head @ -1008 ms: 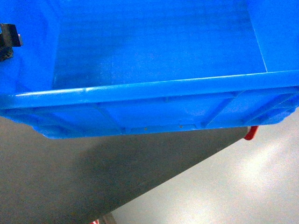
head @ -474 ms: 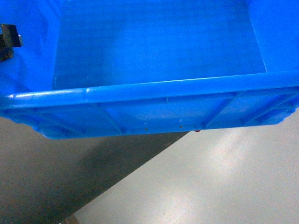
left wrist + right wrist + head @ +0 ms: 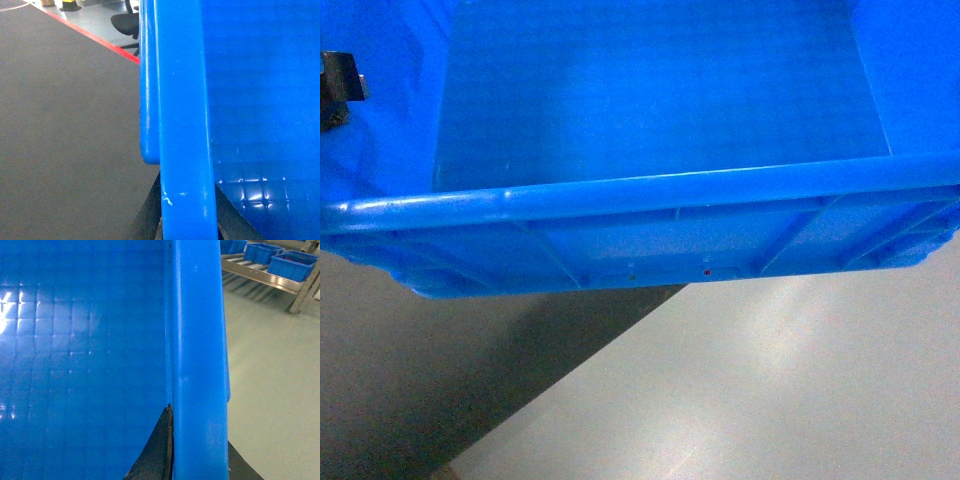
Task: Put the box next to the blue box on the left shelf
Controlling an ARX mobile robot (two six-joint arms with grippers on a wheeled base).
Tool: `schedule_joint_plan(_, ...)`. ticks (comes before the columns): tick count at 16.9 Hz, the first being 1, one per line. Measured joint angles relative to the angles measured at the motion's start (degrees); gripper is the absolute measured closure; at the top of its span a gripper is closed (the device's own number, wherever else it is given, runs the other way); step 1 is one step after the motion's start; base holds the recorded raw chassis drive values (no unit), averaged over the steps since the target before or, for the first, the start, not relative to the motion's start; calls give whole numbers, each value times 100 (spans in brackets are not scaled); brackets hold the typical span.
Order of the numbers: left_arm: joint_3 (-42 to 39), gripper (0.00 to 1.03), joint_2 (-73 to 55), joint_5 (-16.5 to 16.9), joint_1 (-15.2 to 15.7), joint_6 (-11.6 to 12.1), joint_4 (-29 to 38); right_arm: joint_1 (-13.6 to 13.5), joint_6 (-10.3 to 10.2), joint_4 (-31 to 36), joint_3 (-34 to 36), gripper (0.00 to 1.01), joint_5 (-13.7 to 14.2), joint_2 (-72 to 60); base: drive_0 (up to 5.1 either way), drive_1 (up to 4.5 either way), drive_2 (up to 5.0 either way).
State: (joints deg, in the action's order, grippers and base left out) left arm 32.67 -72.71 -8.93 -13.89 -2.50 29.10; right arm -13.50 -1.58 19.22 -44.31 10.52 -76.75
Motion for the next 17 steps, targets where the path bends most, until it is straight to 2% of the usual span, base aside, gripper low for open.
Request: schedule_joint_plan(17,0,97,0,7,0,2,2,0,11,9,0,93,2,0,-166,-166,-166)
